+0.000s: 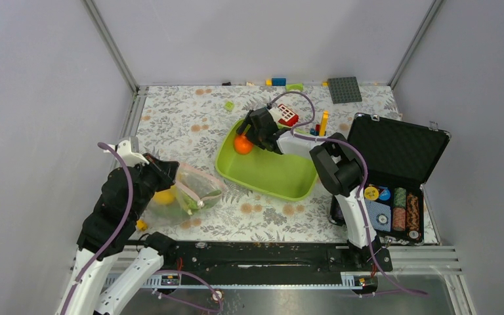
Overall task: Place the food in the zip-top bag and seal the zipper
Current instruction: Pick up the fake fruit from the bin.
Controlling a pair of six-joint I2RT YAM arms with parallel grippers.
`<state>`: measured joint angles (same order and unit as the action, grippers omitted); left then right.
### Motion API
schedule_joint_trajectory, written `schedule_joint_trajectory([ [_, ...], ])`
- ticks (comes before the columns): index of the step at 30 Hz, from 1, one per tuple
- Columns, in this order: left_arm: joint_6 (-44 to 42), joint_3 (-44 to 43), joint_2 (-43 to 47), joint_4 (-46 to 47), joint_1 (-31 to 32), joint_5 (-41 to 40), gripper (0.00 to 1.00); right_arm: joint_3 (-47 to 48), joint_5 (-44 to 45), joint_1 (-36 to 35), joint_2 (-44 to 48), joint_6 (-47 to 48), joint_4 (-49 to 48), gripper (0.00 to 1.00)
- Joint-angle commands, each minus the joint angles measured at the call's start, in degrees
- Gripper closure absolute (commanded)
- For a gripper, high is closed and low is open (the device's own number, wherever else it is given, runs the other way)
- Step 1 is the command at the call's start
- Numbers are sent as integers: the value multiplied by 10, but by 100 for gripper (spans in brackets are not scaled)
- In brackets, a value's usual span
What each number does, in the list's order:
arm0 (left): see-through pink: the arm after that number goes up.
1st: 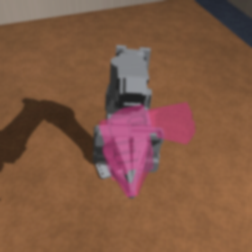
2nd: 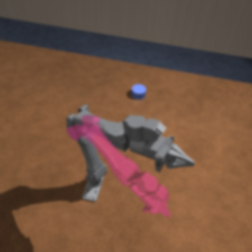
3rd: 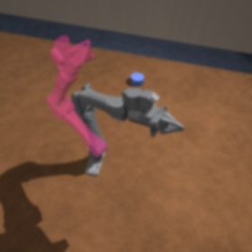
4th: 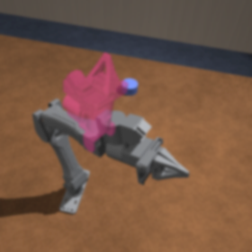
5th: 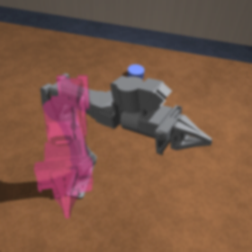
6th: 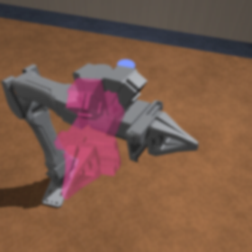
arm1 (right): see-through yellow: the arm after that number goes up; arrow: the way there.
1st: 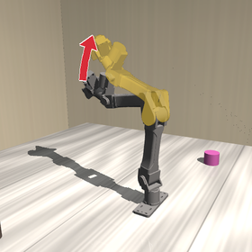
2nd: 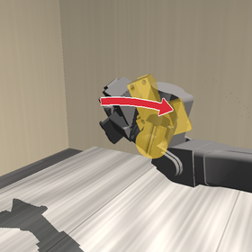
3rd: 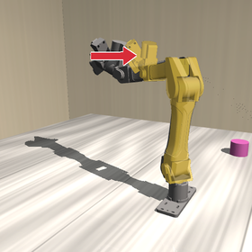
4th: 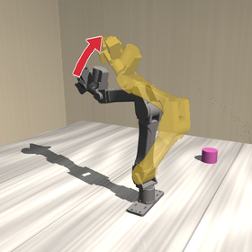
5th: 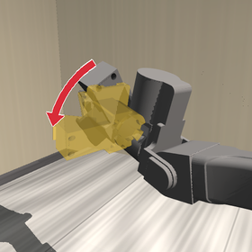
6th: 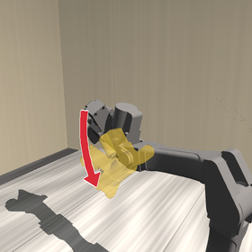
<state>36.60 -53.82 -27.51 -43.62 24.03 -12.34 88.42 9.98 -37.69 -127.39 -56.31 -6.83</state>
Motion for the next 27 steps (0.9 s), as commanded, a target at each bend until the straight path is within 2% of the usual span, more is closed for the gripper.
schedule_joint_trajectory([
  [1, -9, 1, 6, 48, -5, 5, 100, -16, 13, 4, 3, -27, -37, 16],
  [5, -11, 4, 8, 46, -9, 4, 100, -20, -13, 4, 7, -29, -35, 16],
  [19, -11, 18, 4, 53, -32, 31, 100, -107, -36, -12, 85, 42, -23, 7],
  [27, -12, 21, 1, 56, -37, 43, 100, -102, -52, -20, 73, 33, -26, 8],
])
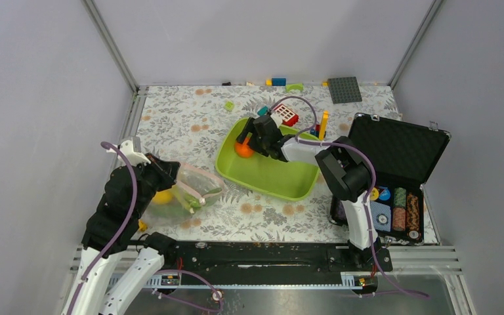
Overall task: Place the food in the zip-top bag and seal the zipper
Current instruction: Pick up the fake fruit from the bin.
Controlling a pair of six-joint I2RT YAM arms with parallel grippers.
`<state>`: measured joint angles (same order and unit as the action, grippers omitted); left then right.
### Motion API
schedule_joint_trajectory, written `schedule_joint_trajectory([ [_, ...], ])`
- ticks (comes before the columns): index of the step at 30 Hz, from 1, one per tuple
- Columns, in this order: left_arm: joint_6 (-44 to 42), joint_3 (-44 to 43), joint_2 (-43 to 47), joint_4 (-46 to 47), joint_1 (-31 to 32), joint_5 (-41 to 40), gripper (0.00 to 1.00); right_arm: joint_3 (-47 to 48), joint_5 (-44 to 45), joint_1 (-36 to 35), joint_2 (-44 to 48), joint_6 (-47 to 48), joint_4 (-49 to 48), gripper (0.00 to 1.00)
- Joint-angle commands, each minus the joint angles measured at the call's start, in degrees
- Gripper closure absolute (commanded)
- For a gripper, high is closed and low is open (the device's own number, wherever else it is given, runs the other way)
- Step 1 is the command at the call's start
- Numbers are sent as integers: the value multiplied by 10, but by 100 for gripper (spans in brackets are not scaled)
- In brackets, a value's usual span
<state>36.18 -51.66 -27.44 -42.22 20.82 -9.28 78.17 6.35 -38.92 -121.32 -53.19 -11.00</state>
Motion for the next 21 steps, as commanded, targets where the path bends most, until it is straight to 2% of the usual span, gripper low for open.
schedule_joint_trajectory([
  [1, -8, -2, 0, 42, -5, 12, 100, -3, -17, -10, 13, -2, 13, 9],
  [6, -8, -1, 1, 42, -6, 13, 100, -18, -12, -23, 26, 1, 9, 19],
  [11, -9, 0, 5, 42, -6, 14, 100, -74, -6, -24, 68, -7, -30, 50],
  [13, -9, 0, 5, 42, -6, 15, 100, -98, 8, -24, 95, -2, -48, 58],
  [18, -7, 0, 4, 45, -6, 33, 100, -155, 22, -24, 165, 20, -81, 62],
  [21, -10, -1, 1, 47, -7, 55, 100, -203, 6, -24, 218, 43, -139, 64],
])
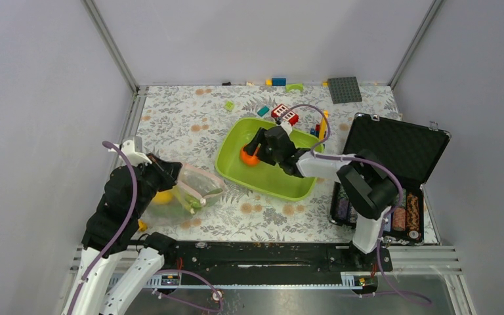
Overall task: Place the food in the zip-top bag and seal the zipper
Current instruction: Pick up the fake fruit from the bin, then place the fake fruit in the zipper food storage bag.
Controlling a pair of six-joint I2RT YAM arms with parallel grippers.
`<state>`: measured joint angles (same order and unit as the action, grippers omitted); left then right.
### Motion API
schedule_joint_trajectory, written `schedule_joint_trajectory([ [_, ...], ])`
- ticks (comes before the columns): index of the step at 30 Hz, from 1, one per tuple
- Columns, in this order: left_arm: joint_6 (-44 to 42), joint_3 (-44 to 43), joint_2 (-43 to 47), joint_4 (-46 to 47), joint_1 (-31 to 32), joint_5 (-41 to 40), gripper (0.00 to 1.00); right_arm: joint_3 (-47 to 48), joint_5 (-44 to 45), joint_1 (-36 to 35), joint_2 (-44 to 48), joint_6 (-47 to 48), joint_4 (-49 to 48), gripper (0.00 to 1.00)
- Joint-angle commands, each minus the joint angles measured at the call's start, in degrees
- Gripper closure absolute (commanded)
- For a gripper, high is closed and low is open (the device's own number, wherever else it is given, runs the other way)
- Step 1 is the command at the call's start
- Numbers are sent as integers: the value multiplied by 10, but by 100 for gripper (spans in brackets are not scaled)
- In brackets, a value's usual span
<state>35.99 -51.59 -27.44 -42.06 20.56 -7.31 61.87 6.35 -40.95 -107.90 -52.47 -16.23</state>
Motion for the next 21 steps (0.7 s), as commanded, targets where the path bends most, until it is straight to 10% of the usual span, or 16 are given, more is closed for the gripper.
schedule_joint_trajectory([
  [1, -9, -2, 0, 46, -3, 42, 100, -56, -10, -4, 109, 49, -111, 64],
  [9, -16, -10, -15, 47, -4, 96, 100, -106, -265, -25, 208, 106, -236, 64],
  [21, -8, -10, -30, 51, -4, 124, 100, -104, -296, -147, 257, 177, -208, 65],
])
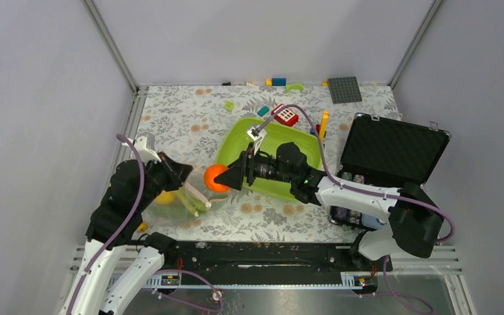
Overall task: Place the food in the zip-top bag and seal the zipper
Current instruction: Place the fake fruit in the zipper food storage bag.
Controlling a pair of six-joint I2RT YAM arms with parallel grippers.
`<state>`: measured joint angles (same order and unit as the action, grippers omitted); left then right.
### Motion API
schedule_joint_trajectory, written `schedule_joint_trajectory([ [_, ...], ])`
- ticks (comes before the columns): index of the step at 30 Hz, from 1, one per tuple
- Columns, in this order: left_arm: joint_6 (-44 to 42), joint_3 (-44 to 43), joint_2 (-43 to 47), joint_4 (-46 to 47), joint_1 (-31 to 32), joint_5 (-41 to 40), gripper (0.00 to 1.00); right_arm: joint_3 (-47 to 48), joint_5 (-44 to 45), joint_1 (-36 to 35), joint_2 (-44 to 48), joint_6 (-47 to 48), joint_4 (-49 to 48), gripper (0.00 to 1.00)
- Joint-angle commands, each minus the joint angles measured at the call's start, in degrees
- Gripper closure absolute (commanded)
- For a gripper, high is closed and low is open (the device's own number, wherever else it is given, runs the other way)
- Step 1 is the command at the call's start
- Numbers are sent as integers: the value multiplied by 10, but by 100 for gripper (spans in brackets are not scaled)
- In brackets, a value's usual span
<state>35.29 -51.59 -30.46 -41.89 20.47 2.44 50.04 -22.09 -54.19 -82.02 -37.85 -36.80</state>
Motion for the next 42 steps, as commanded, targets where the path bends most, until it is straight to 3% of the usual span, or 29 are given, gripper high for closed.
schedule_joint_trajectory([
  [1, -1, -10, 1, 50, -3, 28, 100, 19, -11, -19, -10, 32, 5, 65],
  [15, 9, -7, 4, 70, -3, 87, 100, 83, 78, -81, -75, 81, 86, 62],
  [23, 28, -6, 17, 87, -3, 116, 100, 136, 233, -114, -110, 70, 152, 55],
  [30, 32, -3, 35, 84, -3, 109, 100, 135, 291, -119, -118, 42, 184, 32],
  [32, 34, -1, 37, 84, -3, 105, 100, 131, 291, -119, -109, 48, 184, 17],
  [33, 36, -1, 38, 84, -3, 104, 100, 128, 293, -119, -102, 54, 184, 3],
  [34, 37, 0, 38, 84, -3, 104, 100, 123, 296, -119, -91, 59, 184, 0],
  [38, 38, 0, 39, 81, -3, 93, 100, 89, 297, -119, -39, 65, 160, 0],
  [42, 33, -5, 35, 76, -3, 85, 100, 52, 237, -119, 33, 80, 134, 0],
])
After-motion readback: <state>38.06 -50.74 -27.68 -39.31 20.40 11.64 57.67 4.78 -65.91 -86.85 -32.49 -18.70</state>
